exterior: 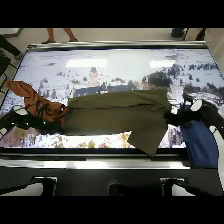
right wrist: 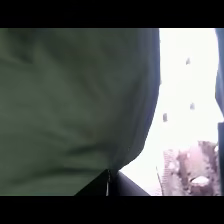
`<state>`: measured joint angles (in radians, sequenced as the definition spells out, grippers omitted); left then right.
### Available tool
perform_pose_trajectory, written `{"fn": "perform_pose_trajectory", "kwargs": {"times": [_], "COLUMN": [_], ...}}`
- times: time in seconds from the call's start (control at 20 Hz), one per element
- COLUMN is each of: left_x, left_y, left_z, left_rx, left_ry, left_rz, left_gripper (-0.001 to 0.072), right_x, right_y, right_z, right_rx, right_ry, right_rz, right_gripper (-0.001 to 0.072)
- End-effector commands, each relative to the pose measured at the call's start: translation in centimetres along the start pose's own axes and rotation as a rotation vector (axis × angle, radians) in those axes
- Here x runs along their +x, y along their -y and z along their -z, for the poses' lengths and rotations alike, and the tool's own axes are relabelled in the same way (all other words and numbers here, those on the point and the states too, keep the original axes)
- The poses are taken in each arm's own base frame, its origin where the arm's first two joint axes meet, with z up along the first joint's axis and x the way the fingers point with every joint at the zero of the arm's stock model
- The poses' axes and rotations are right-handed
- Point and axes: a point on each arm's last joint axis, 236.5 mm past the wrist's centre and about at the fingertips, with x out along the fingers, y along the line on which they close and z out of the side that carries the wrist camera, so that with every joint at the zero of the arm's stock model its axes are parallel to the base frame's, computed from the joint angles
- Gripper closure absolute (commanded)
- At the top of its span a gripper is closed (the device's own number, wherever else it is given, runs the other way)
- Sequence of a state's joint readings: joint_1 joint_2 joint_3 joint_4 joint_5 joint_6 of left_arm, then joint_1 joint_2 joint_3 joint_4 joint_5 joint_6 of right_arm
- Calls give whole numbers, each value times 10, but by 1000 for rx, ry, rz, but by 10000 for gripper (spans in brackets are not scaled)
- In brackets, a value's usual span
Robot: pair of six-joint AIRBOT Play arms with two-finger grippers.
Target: Fold the shirts.
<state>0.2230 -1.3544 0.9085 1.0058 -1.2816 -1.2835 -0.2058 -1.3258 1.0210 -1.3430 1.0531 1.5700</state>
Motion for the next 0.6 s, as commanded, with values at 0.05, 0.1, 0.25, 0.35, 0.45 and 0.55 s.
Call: {"fn": "perform_pose_trajectory", "kwargs": {"times": [0.05, 0.1, 0.25, 0.35, 0.45, 0.55], "left_x": [-164, -232, -432, -497, -516, -522], "left_y": [100, 138, 239, 272, 288, 294], "left_z": [-75, -77, -12, 50, 93, 118], "left_rx": [217, 313, 514, 548, 593, 588], "left_ry": [552, 742, 1322, 1532, 1612, 1648], "left_rz": [14, 4, -33, -15, -6, 31], "left_gripper": [681, 681, 681, 681, 681, 681], "right_x": [-206, -293, -524, -586, -615, -626], "right_y": [-45, -57, -89, -95, -91, -84], "right_z": [-106, -121, -67, -8, 34, 59], "right_rx": [-279, -312, -353, -336, -315, -303], "right_ry": [605, 849, 1443, 1588, 1669, 1697], "right_rz": [19, 39, 45, 3, -3, 24], "right_gripper": [671, 671, 671, 671, 671, 671]}}
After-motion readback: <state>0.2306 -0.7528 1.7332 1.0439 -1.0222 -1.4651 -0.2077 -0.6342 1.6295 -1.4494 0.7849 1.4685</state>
